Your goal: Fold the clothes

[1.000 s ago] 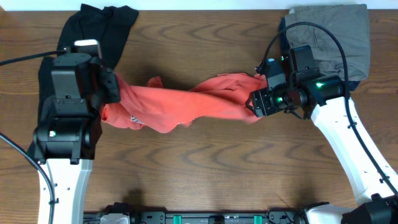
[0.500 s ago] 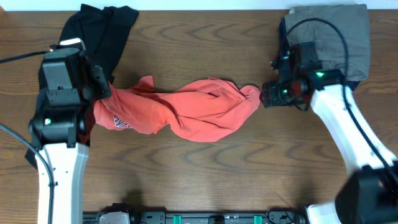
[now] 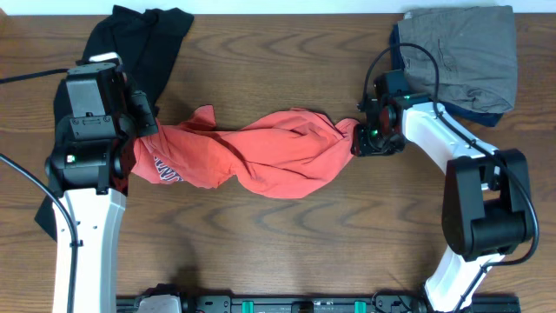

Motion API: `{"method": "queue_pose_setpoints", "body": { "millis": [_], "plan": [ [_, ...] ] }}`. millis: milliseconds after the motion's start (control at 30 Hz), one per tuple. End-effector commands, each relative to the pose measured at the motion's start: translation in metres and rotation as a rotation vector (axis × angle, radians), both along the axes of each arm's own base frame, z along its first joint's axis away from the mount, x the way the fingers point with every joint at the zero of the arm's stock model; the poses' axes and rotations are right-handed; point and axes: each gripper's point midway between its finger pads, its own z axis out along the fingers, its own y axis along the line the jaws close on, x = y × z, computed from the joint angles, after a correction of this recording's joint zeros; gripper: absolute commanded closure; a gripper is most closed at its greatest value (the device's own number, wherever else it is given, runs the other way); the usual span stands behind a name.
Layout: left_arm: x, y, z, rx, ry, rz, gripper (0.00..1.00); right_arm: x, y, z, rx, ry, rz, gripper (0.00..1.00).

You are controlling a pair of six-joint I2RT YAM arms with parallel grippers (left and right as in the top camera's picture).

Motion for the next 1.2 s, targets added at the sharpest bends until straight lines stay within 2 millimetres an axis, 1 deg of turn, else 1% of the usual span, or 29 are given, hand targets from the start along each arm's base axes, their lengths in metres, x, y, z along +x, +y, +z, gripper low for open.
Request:
{"method": "queue_pose_setpoints", "body": {
  "millis": [0, 167, 233, 300, 333, 367, 400, 500, 600, 667, 733, 767, 900, 967, 1033, 1067, 1100, 1167],
  "plan": [
    [0.000, 0.002, 0.005, -0.006, -0.016, 0.014, 0.94, 0.001, 0.011, -0.010, 0.048, 0.010, 0.013, 0.62],
    [0.000, 0.002, 0.005, -0.006, -0.016, 0.015, 0.94, 0.005, 0.024, -0.025, 0.069, 0.002, 0.037, 0.66],
    [0.000, 0.002, 0.005, -0.006, -0.016, 0.014, 0.94, 0.005, 0.028, -0.030, 0.068, 0.005, 0.048, 0.69],
    [0.000, 0.002, 0.005, -0.006, -0.016, 0.014, 0.94, 0.005, 0.031, -0.033, 0.068, 0.004, 0.055, 0.80],
    [0.000, 0.002, 0.005, -0.006, -0.016, 0.014, 0.94, 0.006, 0.031, -0.034, 0.065, 0.000, 0.057, 0.89],
    [0.000, 0.002, 0.005, -0.006, -0.016, 0.015, 0.94, 0.006, 0.032, -0.033, 0.066, -0.003, 0.057, 0.96],
    [0.000, 0.002, 0.005, -0.006, -0.016, 0.015, 0.94, 0.007, 0.032, -0.033, 0.067, -0.007, 0.057, 0.99],
    [0.000, 0.002, 0.005, -0.006, -0.017, 0.015, 0.94, 0.011, 0.026, -0.030, 0.071, -0.015, 0.031, 0.99],
    [0.000, 0.002, 0.005, -0.006, -0.017, 0.015, 0.94, 0.017, 0.015, -0.017, 0.074, -0.033, 0.001, 0.99],
    [0.000, 0.002, 0.005, -0.006, -0.017, 0.015, 0.94, 0.022, 0.001, 0.004, 0.077, -0.065, -0.024, 0.99],
    [0.000, 0.002, 0.005, -0.006, -0.017, 0.015, 0.94, 0.025, -0.014, 0.032, 0.077, -0.105, -0.042, 0.99],
    [0.000, 0.002, 0.005, -0.006, -0.017, 0.015, 0.94, 0.025, -0.022, 0.049, 0.076, -0.128, -0.049, 0.99],
    [0.000, 0.002, 0.005, -0.006, -0.017, 0.015, 0.94, 0.016, -0.057, 0.117, 0.054, -0.209, -0.096, 0.99],
    [0.000, 0.002, 0.005, -0.006, -0.017, 0.015, 0.94, 0.009, -0.067, 0.143, 0.047, -0.239, -0.101, 0.99],
    [0.000, 0.002, 0.005, -0.005, -0.017, 0.015, 0.94, 0.000, -0.071, 0.166, 0.040, -0.266, -0.089, 0.99],
    [0.000, 0.002, 0.005, -0.005, -0.017, 0.015, 0.94, -0.005, -0.071, 0.174, 0.037, -0.273, -0.080, 0.99],
    [0.000, 0.002, 0.005, -0.006, -0.017, 0.015, 0.94, -0.009, -0.071, 0.180, 0.034, -0.275, -0.077, 0.99],
    [0.000, 0.002, 0.005, -0.006, -0.017, 0.015, 0.94, -0.013, -0.068, 0.187, 0.033, -0.276, -0.060, 0.99]
  ]
}}
